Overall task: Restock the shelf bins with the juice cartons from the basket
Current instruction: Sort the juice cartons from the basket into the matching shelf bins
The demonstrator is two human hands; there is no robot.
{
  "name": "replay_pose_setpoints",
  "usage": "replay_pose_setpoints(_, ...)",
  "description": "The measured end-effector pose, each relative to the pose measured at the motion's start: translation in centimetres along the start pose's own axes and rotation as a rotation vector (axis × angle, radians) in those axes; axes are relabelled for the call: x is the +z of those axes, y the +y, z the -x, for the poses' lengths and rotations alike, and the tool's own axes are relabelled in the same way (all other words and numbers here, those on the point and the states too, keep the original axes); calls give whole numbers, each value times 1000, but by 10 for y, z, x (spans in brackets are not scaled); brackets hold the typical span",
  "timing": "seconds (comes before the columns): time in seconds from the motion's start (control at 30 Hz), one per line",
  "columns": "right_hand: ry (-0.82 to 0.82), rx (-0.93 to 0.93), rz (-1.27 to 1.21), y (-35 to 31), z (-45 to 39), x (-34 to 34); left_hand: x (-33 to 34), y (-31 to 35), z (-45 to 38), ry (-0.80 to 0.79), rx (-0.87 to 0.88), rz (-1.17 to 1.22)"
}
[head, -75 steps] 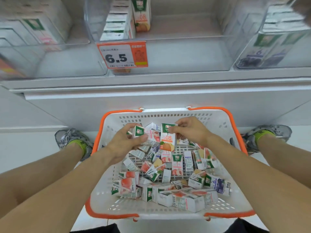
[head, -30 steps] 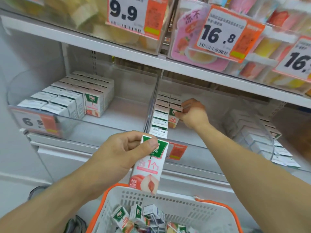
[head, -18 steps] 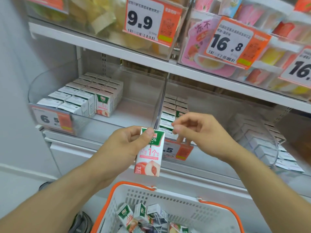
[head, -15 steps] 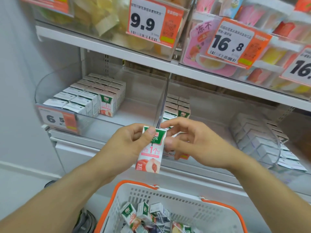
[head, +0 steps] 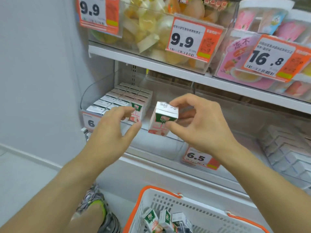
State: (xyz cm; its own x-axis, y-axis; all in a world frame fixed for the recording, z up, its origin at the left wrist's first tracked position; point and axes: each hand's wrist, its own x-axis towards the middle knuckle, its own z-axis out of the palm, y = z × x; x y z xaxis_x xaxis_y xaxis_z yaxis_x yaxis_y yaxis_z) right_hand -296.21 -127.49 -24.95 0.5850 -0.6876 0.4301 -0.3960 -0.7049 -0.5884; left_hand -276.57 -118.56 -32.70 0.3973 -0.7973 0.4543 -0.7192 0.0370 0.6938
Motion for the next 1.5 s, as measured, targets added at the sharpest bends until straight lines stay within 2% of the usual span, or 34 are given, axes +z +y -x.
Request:
replay_pose_setpoints(0.1,33,15,66,5,-33,24,5,-30,-10,30,-17,-168)
replay_pose_setpoints(0.23,3,62,223,25,-72,67,14,-50,-17,-14,15,-168)
replay_pose_setpoints(0.37,-57,136,264,46,-100,105,22,-56,-21,111,45,-130)
replay_pose_setpoints(0.53,-113,252,209,58,-125,137,26,-59,-22,181,66,-92)
replay_pose_setpoints(0.7,-134,228,216,67,-129,153,27,-66,-19,282,51,-109)
replay_pose_setpoints(0.87,-103,227,190,58,-121,139,27,-68,-15,299,62,-146)
replay_pose_setpoints(0.97,-17,105,102,35,-88,107,26,-63,-12,321,75,-168)
replay_pose_setpoints(1.07,15,-10,3,11,-19,69,30,-45,-4,382,93,-134)
replay_pose_setpoints(1.13,3,27,-111,16,34,55,44,-31,14,309,37,-38)
replay_pose_setpoints(1.2,-48,173,-205,41,88,57,66,-21,41,111,-60,52)
replay_pose_setpoints(1.33,-341,448,-169,120,200,85,119,-24,119,-318,-264,120)
replay_pose_setpoints(1.43,-584,523,-68,171,256,100,151,-35,175,-649,-386,35)
replay_pose_setpoints(1.5,-721,609,-75,191,282,105,165,-41,206,-768,-472,1)
